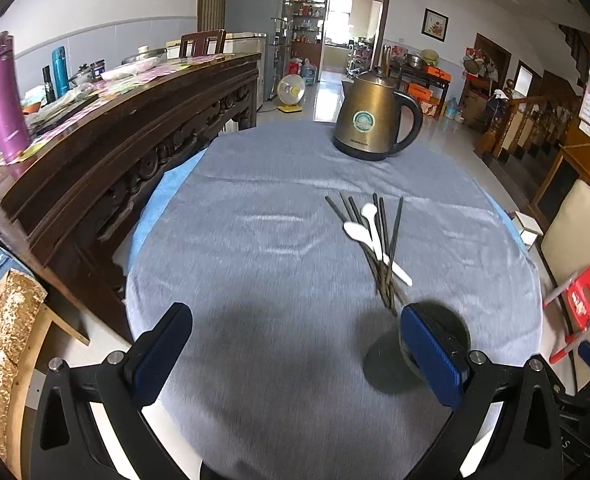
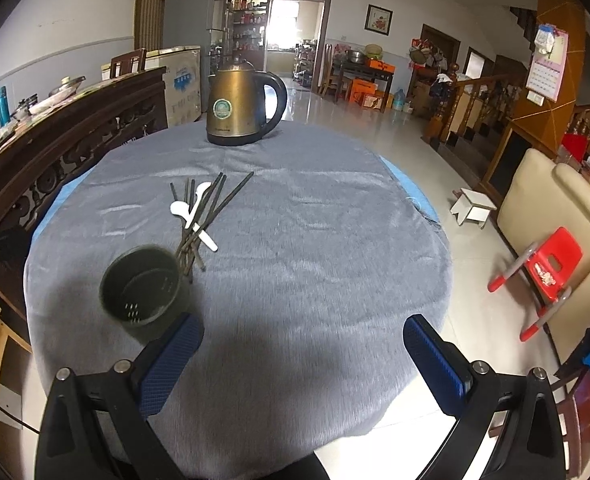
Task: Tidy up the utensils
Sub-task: 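Grasp a white spoon with the left tool while the right tool grasps a chopstick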
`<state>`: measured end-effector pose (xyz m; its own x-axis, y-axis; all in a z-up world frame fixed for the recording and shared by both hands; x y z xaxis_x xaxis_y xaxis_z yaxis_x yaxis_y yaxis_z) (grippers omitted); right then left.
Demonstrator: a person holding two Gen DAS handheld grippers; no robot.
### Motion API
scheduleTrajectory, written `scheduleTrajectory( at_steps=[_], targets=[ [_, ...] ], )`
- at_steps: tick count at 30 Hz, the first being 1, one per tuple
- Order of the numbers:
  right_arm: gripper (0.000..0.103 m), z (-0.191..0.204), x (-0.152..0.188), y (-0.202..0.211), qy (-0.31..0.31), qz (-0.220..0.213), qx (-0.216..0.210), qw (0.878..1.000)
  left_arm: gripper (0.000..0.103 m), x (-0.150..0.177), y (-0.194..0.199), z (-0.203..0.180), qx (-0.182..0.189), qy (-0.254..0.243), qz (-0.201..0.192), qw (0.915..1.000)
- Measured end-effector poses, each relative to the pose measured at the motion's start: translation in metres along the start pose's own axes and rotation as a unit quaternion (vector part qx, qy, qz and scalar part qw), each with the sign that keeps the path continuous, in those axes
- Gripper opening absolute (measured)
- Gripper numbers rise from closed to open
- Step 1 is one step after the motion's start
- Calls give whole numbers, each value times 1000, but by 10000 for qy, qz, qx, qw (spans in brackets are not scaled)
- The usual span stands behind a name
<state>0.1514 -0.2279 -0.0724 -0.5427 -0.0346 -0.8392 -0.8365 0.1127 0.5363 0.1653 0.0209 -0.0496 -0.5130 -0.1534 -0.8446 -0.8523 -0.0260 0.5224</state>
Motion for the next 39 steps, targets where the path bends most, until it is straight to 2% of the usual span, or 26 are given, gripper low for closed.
scheduleTrajectory(
  at_steps=[6,10,12,14,17,19,24,26,28,29,30,33,35,36,37,39],
  targets=[
    [103,-11,-33,-53,-546,123,-444,9974,103,-15,-82,0,6,298,596,9978],
    [103,-8,-44,-106,-866,455,-812,9919,102,-6,-143,-8,100,676,1204,9904],
    [103,-4,-43,-128,-1001,589,-960,9886,99,-3,-164,-13,157,797,1353,9875],
    [100,-1,-41,-147,-1080,690,-1068,9860,91,1,-185,-22,276,917,1514,9838],
    [94,10,-37,-174,-1203,838,-1301,9806,89,12,-213,-34,406,1080,1839,9761],
    [85,17,-36,-190,-1304,923,-1459,9763,87,17,-229,-41,417,1140,1968,9729],
    [74,37,-46,-219,-1266,857,-1839,9710,72,30,-254,-53,517,1218,2179,9669],
    [72,44,-51,-233,-1293,862,-1924,9689,61,37,-260,-55,548,1278,2283,9636],
    [65,50,-56,-250,-1443,986,-1987,9643,58,31,-261,-57,575,1213,2072,9690],
    [63,52,-58,-259,-1531,1057,-1976,9625,51,32,-263,-59,661,1235,2109,9674],
    [60,53,-60,-270,-1619,1129,-1943,9609,50,33,-265,-61,741,1298,2146,9652],
    [50,59,-66,-304,-1809,1381,-1720,9585,35,29,-267,-62,876,1399,2051,9647],
    [44,63,-68,-324,-1897,1537,-1579,9568,16,25,-268,-66,986,1400,1977,9652],
    [42,65,-68,-333,-1927,1627,-1527,9556,12,23,-268,-66,976,1343,1926,9671],
    [41,67,-67,-342,-1941,1723,-1452,9547,7,21,-268,-68,981,1269,1888,9688],
    [40,72,-67,-357,-2008,1883,-1302,9525,6,20,-269,-69,1062,1223,1868,9690]
  ],
)
Point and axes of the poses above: each gripper's, at about its wrist camera, not at the fingertips, and y roughly against the way its jaws point, z to its left, x to its underside, the point moved 9 cm from there along -y, roughly the way its jaws point, and after that the axes turned 15 degrees about -z, right-handed, at the moved point
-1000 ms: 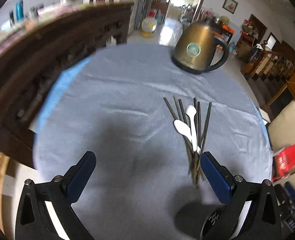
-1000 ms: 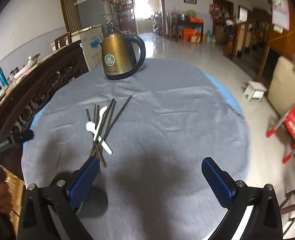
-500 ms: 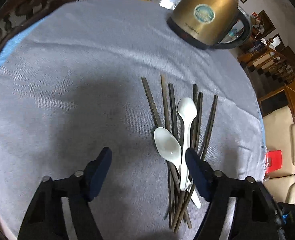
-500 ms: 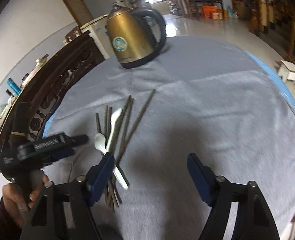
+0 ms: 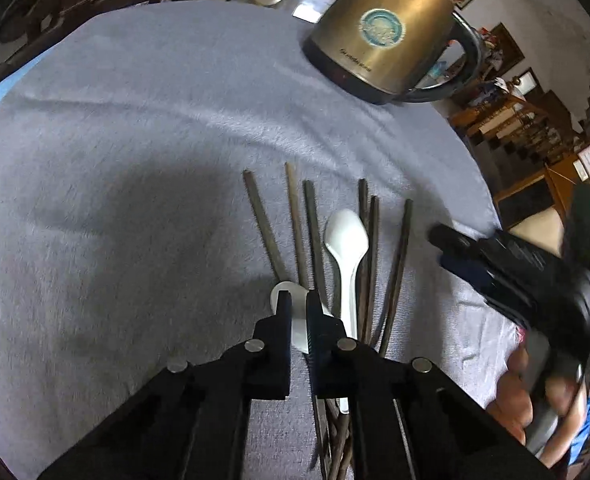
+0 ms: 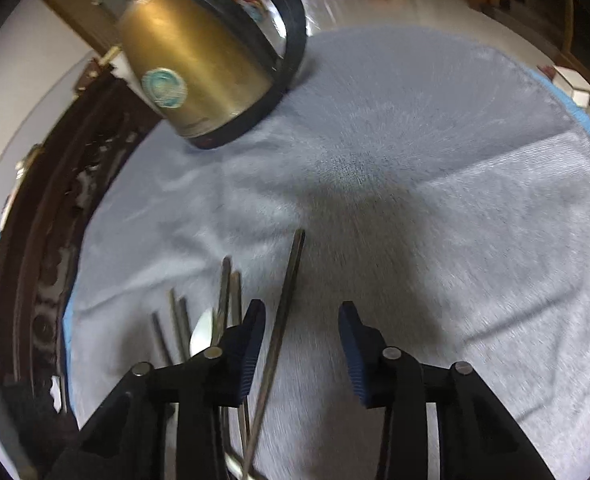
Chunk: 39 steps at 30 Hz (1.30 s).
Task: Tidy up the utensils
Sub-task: 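Grasp a white spoon with the left tool while the right tool grasps a chopstick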
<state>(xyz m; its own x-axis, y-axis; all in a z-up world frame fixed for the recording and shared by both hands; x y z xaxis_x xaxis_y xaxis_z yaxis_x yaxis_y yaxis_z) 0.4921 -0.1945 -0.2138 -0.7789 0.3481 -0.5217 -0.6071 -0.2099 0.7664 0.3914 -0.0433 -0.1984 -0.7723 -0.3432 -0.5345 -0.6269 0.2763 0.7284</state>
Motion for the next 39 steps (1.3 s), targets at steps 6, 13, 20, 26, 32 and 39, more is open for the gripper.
scheduleTrajectory(
  at_steps=[6,13,20,26,32,39],
  targets=[
    [33,2,-9,-30,137,108,735,9971,4,-9,1,5,93,61,-58,9999],
    [7,8,-3,-30,757,24,920,9929,30,11,4,18,70,670,498,9965],
    [7,-7,15,-7,700,-29,563,9960,43,20,-2,-1,-31,687,588,9959],
    [7,-38,17,6,52,85,-33,9999,21,12,-11,1,42,705,401,9967],
    [10,-50,15,14,-139,189,-258,9994,6,4,-6,3,128,494,298,9983],
    [58,-52,15,17,198,300,126,9993,6,2,3,6,77,-139,559,9983]
  ],
)
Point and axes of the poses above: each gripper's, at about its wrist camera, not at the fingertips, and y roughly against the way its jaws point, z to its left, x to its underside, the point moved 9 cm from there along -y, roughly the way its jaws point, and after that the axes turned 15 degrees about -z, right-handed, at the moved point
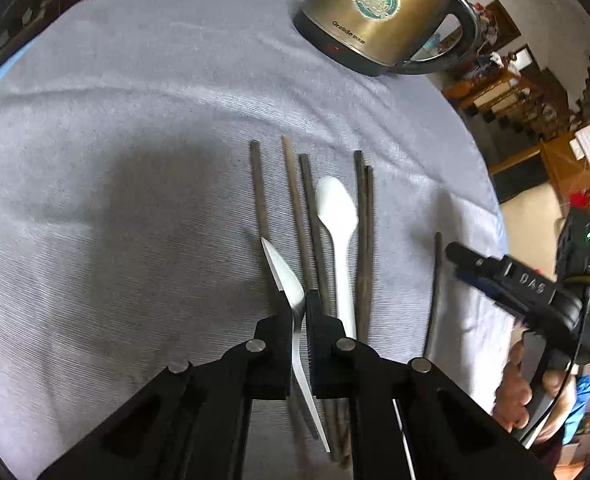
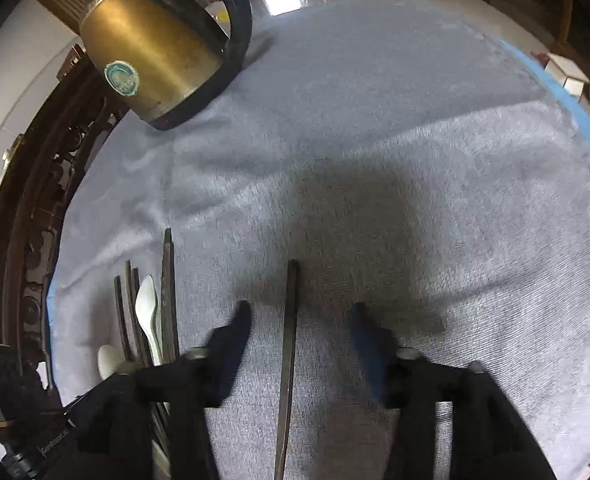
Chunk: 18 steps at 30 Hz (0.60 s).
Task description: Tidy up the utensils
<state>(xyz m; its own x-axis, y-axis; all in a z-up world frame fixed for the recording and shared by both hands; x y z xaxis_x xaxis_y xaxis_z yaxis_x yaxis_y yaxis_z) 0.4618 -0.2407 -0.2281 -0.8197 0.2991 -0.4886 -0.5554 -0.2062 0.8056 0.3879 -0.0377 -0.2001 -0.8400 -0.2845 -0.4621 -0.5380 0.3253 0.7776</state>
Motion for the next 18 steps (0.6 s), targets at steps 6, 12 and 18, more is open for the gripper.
scheduleTrajectory(
  at_steps=[6,12,18],
  targets=[
    [32,6,0,-12,648,-98,645,9958,6,-8,8,11,-80,-139,-24,9999],
    [7,22,5,-12,1355,-237,836,9870,6,-7,1,19,-202,-391,245,9987],
    [6,24,9,8,923,-308,276,9949,15,-16,-9,21,-175,-193,212,9994]
  ],
)
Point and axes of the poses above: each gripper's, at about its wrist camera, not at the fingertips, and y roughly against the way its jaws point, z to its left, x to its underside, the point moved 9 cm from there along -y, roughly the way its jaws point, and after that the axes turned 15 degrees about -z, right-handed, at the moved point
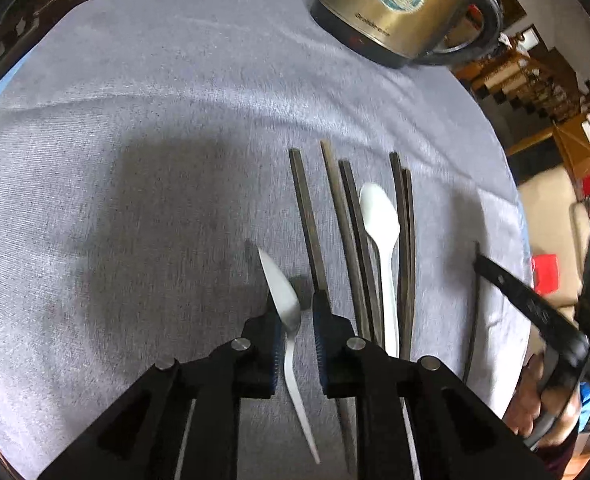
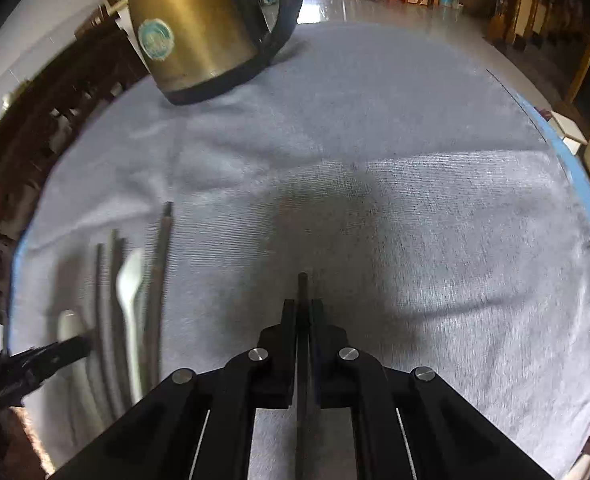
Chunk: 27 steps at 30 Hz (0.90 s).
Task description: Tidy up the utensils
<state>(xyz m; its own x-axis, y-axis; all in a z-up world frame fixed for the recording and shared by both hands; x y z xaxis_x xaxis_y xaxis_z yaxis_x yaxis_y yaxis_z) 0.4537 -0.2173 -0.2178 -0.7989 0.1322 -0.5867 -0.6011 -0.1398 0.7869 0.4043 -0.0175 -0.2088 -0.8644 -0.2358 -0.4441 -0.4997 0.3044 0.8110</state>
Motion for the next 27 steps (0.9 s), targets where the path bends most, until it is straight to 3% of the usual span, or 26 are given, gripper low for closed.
scheduleTrajectory(
  at_steps=[6,11,14,19,22,27],
  targets=[
    [6,3,-7,67,-71,-759,-457,9960,7,-4,24,5,-28,208,-534,9984],
    [6,-2,-12,140,-158,-1647,-670,9839,7,-8,94,-19,162,7,-1342,9908],
    [6,-5,-6,191,-336,-2206,-846,9711,7,-1,157,-42,405,-249,-1981,9790],
    [6,1,10,262,-464,-3181,-880,9428,7,20,225,-70,788,-435,-2732,9577],
    [6,12,17,301,-399,-3677,-845,9253,7,34,245,-78,975,-440,-3052,9463],
    [6,39,19,366,-150,-4512,-836,8884,7,50,236,-84,1018,-443,-3261,9388]
  ],
)
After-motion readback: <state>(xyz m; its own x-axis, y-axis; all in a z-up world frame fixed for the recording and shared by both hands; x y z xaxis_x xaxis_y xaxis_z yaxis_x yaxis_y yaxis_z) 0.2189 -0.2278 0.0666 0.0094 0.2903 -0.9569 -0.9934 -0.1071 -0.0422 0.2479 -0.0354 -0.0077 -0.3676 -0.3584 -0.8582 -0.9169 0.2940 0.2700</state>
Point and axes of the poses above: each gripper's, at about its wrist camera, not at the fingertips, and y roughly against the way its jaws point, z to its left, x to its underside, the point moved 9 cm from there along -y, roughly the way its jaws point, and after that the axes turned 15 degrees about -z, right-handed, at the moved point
